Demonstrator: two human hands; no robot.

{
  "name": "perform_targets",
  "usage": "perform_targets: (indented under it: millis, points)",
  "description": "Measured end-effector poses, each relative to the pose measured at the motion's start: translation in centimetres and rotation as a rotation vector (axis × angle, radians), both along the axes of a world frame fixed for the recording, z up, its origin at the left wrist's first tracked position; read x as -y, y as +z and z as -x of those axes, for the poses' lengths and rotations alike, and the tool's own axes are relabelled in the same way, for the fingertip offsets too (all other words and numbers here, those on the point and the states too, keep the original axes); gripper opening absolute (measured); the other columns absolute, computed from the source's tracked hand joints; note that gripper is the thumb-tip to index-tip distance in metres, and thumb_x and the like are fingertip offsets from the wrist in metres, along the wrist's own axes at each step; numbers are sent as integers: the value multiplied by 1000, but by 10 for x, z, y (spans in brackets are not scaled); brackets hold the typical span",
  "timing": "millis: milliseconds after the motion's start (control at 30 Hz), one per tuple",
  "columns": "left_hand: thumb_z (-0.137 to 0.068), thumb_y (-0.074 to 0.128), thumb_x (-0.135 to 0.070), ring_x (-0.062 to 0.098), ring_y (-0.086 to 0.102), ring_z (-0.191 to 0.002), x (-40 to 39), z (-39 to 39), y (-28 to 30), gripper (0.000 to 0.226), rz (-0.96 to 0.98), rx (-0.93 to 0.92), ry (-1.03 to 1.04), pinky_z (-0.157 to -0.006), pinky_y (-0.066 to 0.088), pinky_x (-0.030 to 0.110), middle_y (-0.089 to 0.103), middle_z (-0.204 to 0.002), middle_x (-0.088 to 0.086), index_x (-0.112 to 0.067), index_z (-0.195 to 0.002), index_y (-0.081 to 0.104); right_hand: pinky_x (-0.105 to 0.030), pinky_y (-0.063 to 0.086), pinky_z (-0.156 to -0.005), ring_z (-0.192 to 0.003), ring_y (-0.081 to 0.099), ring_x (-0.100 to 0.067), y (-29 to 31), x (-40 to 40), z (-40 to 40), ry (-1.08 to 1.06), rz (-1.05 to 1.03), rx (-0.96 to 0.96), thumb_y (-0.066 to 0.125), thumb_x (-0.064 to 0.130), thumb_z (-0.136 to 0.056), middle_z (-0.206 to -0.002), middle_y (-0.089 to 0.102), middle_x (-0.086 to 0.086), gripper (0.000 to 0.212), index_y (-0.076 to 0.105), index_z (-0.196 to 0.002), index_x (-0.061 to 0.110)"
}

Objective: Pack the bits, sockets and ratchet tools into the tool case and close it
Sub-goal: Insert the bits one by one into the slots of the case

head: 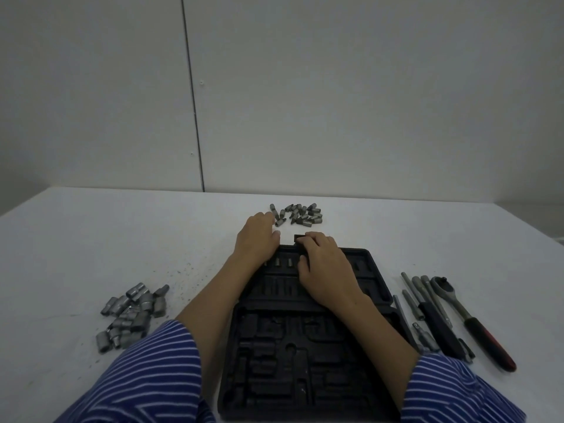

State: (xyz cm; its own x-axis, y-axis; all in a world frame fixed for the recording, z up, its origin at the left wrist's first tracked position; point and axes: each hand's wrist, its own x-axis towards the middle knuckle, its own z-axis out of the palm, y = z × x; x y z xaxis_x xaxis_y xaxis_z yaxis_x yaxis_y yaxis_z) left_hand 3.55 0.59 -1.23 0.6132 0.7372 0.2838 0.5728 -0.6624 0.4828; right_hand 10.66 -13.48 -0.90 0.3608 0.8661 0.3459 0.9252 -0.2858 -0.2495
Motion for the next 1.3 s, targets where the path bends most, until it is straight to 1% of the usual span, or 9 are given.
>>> perform_targets:
  millis: [67, 367, 467, 700, 900, 967, 1033, 1133, 1300]
  points:
    - [-92, 49, -18, 26, 46, -116, -3, -4, 0, 34, -10, -18, 11, -87, 40, 36, 52, -123, 12, -6, -124, 49, -32, 38, -100, -122, 41, -21, 0, 0, 0, 5, 1, -2, 44, 16, -93, -136, 45, -4, 40, 47, -133, 11]
    - [-94, 47, -25, 27, 49, -111, -13, -23, -1, 31, -120, -95, 97, -83, 43, 36, 57, -117, 12, -6, -118, 52, -30, 35, -103, -125, 39, -22, -4, -2, -2, 20, -5, -8, 43, 14, -94, -139, 43, -5, 42, 45, -135, 9]
    - [-93, 48, -27, 26, 54, -106, -16, -28, -3, 28, -150, -100, 127, -79, 45, 36, 60, -111, 10, -7, -111, 57, -29, 35, -103, -126, 37, -21, -5, -2, -3, 21, 1, -4, 42, 15, -94, -140, 41, -5, 43, 44, -136, 10]
    - [-93, 53, -23, 26, 57, -101, -15, -31, -1, 23, -120, -63, 152, -75, 46, 34, 63, -106, 10, -8, -108, 61, -29, 36, -102, -126, 35, -20, -4, -1, -2, 21, 4, -14, 41, 16, -95, -141, 39, -3, 42, 43, -136, 11]
    - [-87, 56, -16, 26, 56, -96, -8, -20, 2, 13, 3, 114, 151, -67, 40, 30, 64, -97, 10, -6, -94, 62, -29, 40, -97, -122, 39, -20, -4, -1, -4, 21, -28, -33, 43, 16, -93, -137, 44, -2, 39, 48, -132, 11]
    - [-84, 60, -17, 23, 55, -94, -7, -15, 1, 7, 80, 193, 142, -68, 42, 30, 63, -92, 6, -11, -85, 61, -29, 41, -96, -120, 41, -19, -4, -1, -5, 26, -40, -50, 45, 15, -92, -134, 46, -2, 38, 49, -130, 12]
    - [-80, 65, -18, 21, 57, -90, -5, -11, -1, 8, 127, 263, 121, -69, 46, 32, 62, -84, 1, -14, -77, 58, -29, 41, -94, -118, 42, -18, -3, -2, -6, 26, -52, -66, 46, 15, -92, -131, 48, -1, 37, 51, -128, 12]
    - [-76, 69, -16, 18, 59, -80, 2, -3, -2, 10, 158, 369, 94, -68, 50, 32, 60, -73, -3, -13, -74, 60, -26, 40, -91, -115, 45, -17, -4, -2, -7, 22, -88, -99, 47, 14, -91, -126, 51, -1, 34, 54, -124, 13]
    - [-74, 71, -11, 7, 57, -64, 19, 10, 3, 7, 221, 509, 67, -57, 41, 5, 64, -69, 0, -6, -77, 66, -27, 44, -90, -109, 50, -15, -5, -2, -8, 33, -152, -182, 48, 13, -90, -117, 55, -2, 30, 56, -119, 13]
